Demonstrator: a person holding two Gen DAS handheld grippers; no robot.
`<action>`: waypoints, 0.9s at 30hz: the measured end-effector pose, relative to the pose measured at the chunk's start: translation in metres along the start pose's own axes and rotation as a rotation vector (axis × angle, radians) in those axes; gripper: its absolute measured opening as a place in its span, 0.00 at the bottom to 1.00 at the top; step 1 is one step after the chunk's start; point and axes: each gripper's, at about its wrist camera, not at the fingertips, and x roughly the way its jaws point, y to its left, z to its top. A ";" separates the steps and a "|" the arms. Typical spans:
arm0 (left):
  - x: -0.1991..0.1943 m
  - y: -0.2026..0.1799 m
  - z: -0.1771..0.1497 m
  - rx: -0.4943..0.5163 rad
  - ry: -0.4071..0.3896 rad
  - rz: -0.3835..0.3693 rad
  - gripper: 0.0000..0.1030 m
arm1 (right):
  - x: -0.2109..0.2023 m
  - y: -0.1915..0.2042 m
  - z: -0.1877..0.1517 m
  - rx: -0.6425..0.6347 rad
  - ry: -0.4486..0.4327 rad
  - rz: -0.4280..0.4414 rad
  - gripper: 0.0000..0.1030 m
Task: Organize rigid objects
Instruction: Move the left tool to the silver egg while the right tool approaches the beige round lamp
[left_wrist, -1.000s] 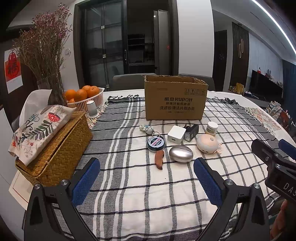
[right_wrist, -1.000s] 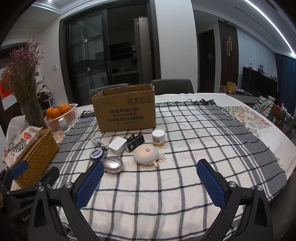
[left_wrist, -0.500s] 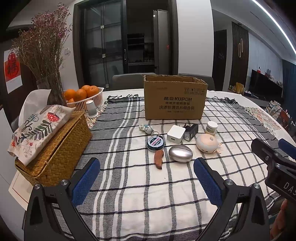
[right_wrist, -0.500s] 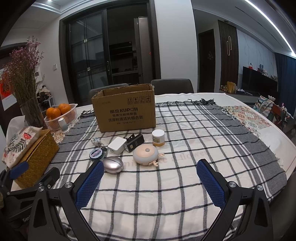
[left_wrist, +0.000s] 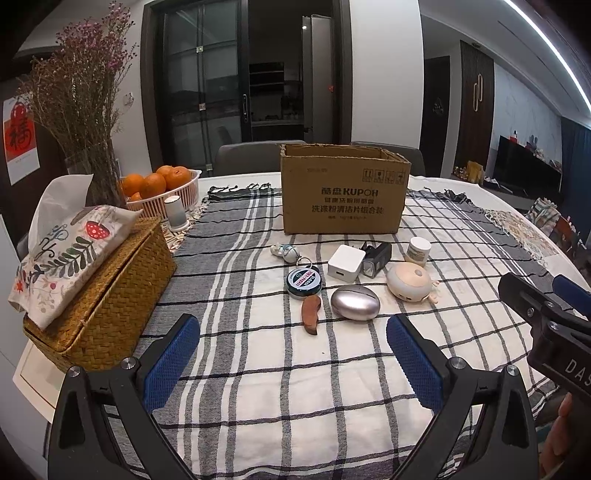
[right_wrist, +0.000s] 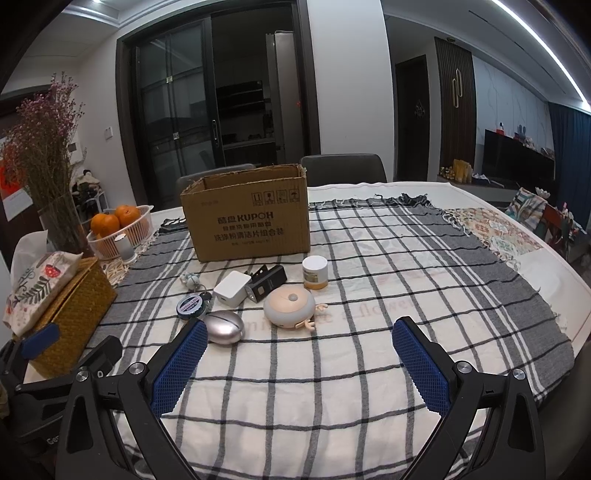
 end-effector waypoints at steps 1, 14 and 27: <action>0.001 0.000 0.000 0.001 0.002 -0.001 1.00 | 0.001 0.000 0.000 0.001 0.002 0.000 0.99; 0.032 -0.022 0.007 0.072 0.009 -0.071 0.99 | 0.042 -0.014 0.007 0.012 0.074 0.065 0.99; 0.076 -0.037 0.009 0.168 0.069 -0.161 0.94 | 0.096 -0.013 0.015 -0.073 0.174 0.090 0.98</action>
